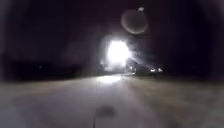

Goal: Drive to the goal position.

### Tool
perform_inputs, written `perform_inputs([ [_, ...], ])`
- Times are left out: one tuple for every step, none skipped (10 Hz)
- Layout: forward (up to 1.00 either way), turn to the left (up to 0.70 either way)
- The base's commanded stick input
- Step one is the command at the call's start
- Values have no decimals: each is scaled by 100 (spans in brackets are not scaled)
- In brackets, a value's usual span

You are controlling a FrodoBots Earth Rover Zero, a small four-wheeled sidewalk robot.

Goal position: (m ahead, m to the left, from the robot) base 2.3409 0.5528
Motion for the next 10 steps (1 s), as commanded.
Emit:
perform_inputs([
  [100,0],
  [100,0],
  [100,0],
  [100,0],
  [100,0],
  [100,0],
  [100,0],
  [100,0],
  [100,0],
  [100,0],
])
